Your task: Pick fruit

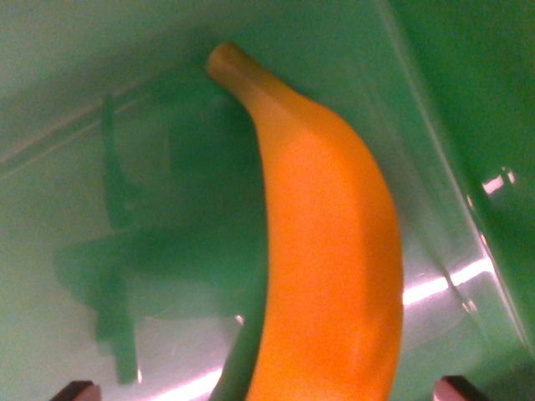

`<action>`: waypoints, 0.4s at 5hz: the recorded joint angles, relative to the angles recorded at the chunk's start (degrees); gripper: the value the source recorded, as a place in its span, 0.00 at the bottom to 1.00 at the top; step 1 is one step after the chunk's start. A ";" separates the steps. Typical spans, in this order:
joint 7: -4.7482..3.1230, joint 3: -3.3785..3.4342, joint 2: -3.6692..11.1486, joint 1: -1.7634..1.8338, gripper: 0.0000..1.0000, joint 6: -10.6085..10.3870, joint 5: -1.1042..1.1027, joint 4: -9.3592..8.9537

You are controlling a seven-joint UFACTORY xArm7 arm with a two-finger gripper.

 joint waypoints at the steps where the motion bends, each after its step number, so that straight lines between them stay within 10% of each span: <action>1: 0.23 -0.13 0.24 -0.13 0.00 -0.69 -0.06 -0.56; 2: 0.23 -0.13 0.24 -0.13 0.00 -0.69 -0.06 -0.56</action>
